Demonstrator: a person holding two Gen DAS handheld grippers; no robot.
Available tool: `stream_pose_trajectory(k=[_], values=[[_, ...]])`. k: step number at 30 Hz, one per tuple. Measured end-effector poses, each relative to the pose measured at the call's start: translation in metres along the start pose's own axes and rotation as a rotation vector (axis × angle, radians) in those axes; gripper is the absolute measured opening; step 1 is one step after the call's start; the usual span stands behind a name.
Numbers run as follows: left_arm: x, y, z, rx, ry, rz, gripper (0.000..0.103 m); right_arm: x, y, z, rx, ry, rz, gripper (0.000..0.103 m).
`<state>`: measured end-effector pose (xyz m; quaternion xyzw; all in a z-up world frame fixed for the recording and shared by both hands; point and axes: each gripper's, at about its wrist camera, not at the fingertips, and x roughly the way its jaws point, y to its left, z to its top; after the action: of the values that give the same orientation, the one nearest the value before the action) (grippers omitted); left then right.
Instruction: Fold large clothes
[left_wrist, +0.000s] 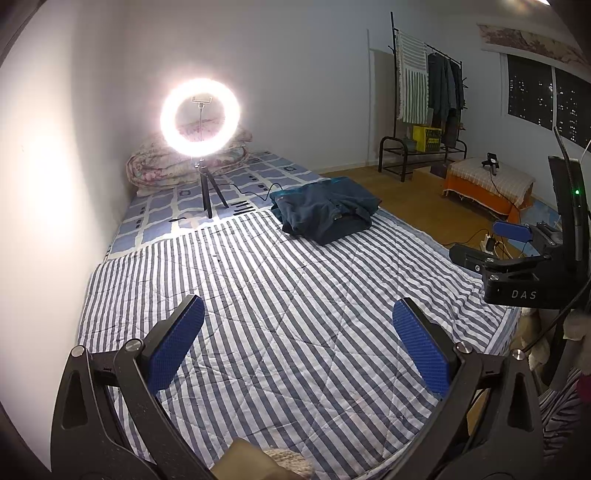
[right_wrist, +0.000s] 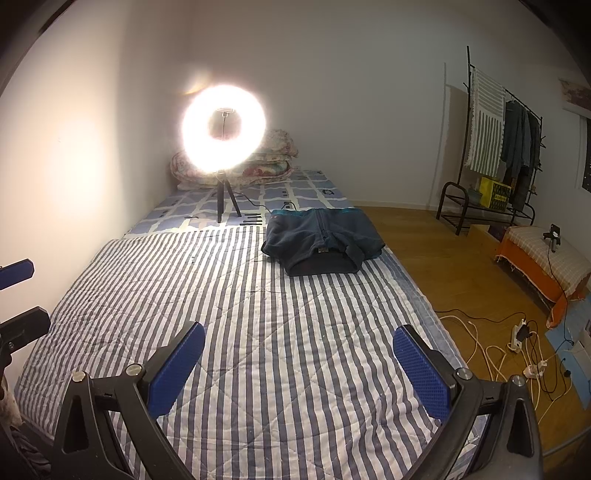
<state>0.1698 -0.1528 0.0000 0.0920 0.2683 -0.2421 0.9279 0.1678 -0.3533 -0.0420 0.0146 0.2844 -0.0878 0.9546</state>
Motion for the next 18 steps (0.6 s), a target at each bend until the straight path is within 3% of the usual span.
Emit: stream_pose_trajectory(k=[18], values=[[0.0000, 0.0050, -0.0009, -0.002, -0.008, -0.003, 0.103, 0.0020, 0.0008, -0.0022, -0.005, 0.005, 0.003, 0.103]])
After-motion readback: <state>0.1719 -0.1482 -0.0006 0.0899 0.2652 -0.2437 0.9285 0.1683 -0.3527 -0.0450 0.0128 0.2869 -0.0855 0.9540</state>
